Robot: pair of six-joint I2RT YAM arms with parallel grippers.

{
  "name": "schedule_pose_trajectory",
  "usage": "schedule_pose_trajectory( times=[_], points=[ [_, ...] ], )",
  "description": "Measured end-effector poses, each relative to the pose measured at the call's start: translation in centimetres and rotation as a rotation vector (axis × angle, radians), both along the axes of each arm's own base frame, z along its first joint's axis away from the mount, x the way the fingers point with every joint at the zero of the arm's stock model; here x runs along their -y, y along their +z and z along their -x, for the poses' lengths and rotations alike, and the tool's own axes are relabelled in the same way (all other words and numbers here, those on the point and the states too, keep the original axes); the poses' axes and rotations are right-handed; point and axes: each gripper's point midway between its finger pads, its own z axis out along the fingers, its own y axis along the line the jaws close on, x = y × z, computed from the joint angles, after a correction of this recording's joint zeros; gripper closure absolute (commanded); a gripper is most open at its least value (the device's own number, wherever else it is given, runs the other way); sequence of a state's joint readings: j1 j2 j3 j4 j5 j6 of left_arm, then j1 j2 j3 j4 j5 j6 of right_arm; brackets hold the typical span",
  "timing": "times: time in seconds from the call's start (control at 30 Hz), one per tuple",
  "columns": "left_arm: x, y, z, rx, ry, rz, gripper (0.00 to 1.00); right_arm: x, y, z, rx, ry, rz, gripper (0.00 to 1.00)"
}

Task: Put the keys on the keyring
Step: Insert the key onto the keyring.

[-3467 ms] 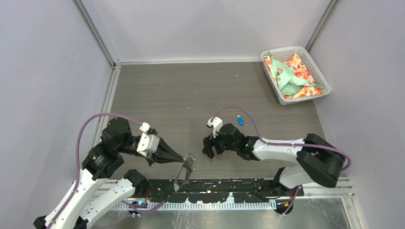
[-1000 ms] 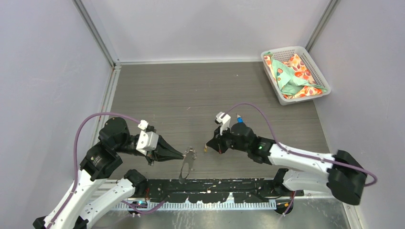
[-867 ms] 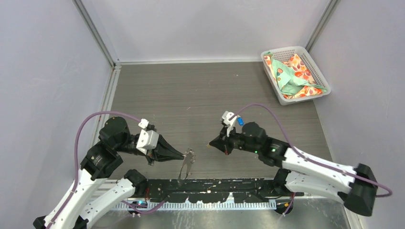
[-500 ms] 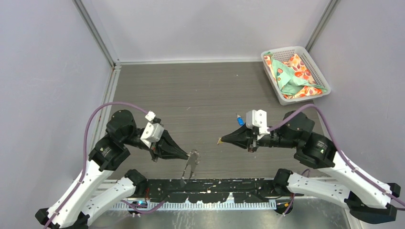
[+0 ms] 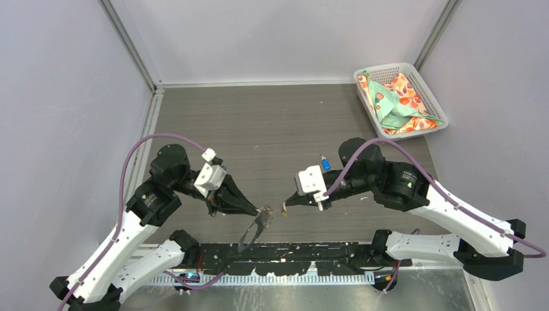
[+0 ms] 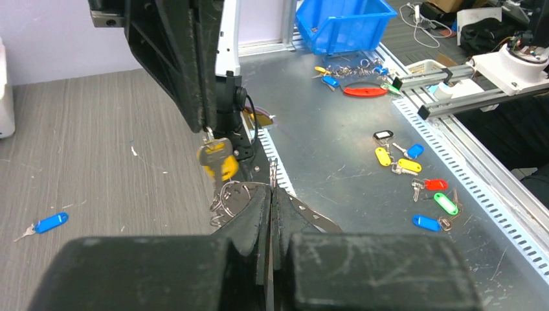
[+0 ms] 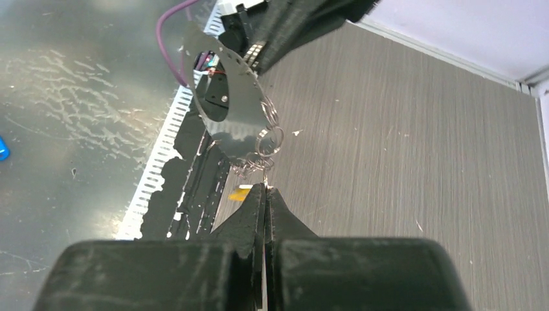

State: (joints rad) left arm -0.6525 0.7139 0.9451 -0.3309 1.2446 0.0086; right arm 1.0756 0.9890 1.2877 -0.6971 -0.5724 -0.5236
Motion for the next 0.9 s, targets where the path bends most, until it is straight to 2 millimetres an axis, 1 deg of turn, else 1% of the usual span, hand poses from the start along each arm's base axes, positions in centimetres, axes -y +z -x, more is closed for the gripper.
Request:
schedule_pose_trajectory(
  times=[0.1, 0.2, 0.37, 0.57, 0.63, 0.77, 0.9],
  points=[
    [0.0, 0.1, 0.0, 0.02, -0.007, 0.009, 1.0, -0.4, -0.2, 0.8, 0.026, 0.042, 0.007, 0.99],
    [0.0, 0.2, -0.1, 0.058, -0.014, 0.022, 1.0, -0.8, 0.4, 1.3, 0.064, 0.069, 0.0, 0.99],
    [-0.1, 0.2, -0.3, 0.195, -0.023, 0.056, 1.0, -1.4, 1.4, 1.5, 0.143, 0.082, -0.015, 0.99],
    [-0.2, 1.6, -0.4, 0.346, -0.039, 0.099, 1.0, -1.7, 3.1, 1.6, 0.229, 0.097, -0.037, 0.99],
    [-0.2, 1.6, -0.3, 0.36, -0.045, 0.103, 1.0, -1.8, 3.5, 1.8, 0.249, 0.105, -0.045, 0.99],
    [0.0, 1.4, -0.6, 0.349, -0.051, 0.097, 1.0, -2.0, 3.7, 2.1, 0.273, 0.116, -0.051, 0.99],
    [0.1, 1.9, -0.7, 0.331, -0.045, 0.102, 1.0, -2.3, 3.8, 2.1, 0.293, 0.114, -0.058, 0.99]
  ],
)
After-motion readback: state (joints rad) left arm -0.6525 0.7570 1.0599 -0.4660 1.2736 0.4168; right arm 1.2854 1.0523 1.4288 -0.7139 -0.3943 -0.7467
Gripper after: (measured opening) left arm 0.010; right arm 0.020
